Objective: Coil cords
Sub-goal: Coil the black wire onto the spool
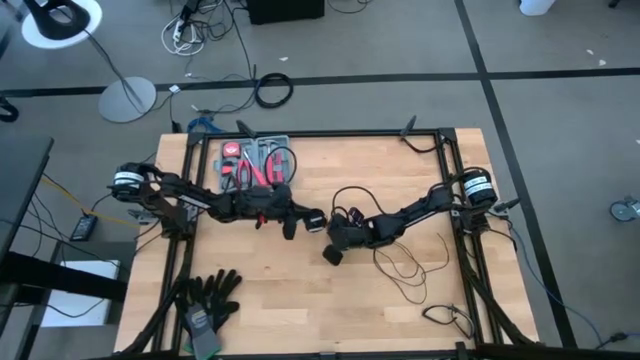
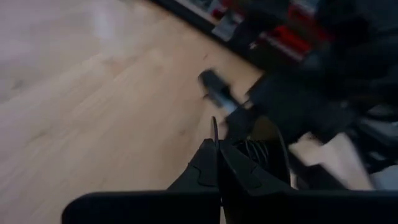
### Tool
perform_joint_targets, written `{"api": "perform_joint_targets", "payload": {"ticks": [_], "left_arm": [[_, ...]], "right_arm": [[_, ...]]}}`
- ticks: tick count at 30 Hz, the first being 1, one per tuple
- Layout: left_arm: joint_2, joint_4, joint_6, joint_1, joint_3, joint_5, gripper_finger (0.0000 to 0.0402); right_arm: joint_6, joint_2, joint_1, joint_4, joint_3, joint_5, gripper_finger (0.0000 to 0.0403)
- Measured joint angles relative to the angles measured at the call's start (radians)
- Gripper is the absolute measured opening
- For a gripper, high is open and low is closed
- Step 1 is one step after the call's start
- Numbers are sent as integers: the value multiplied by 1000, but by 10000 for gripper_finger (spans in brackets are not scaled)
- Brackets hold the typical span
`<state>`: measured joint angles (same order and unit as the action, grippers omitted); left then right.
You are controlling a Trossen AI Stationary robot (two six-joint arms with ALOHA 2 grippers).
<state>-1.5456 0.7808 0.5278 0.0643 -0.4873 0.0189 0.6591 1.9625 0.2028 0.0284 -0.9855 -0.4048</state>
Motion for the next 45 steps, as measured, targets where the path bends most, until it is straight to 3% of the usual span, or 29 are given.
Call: {"api": "perform_joint_targets", "payload": {"ticks": [5, 13, 20, 25, 28, 36, 45], "left_arm": [[0, 49, 5, 17, 0, 19, 0], [1, 57, 23, 37, 0, 264, 0], [3, 49, 1, 39, -1, 414, 0], [3, 12, 0, 39, -2, 457, 0], [2, -12, 0, 39, -2, 496, 0], [2, -92, 5, 39, -2, 480, 0], [2, -105, 4, 39, -2, 454, 0]], "right_arm": [[-6, 2, 13, 16, 2, 5, 0], [-19, 7, 26, 111, 5, 5, 0], [-80, 22, -13, 205, 0, 113, 0], [-160, 94, -55, 202, -101, 244, 0], [-197, 133, -59, 191, -161, 255, 0], [-234, 112, -34, 93, -178, 199, 5], [-166, 56, -25, -78, -178, 195, 48]]}}
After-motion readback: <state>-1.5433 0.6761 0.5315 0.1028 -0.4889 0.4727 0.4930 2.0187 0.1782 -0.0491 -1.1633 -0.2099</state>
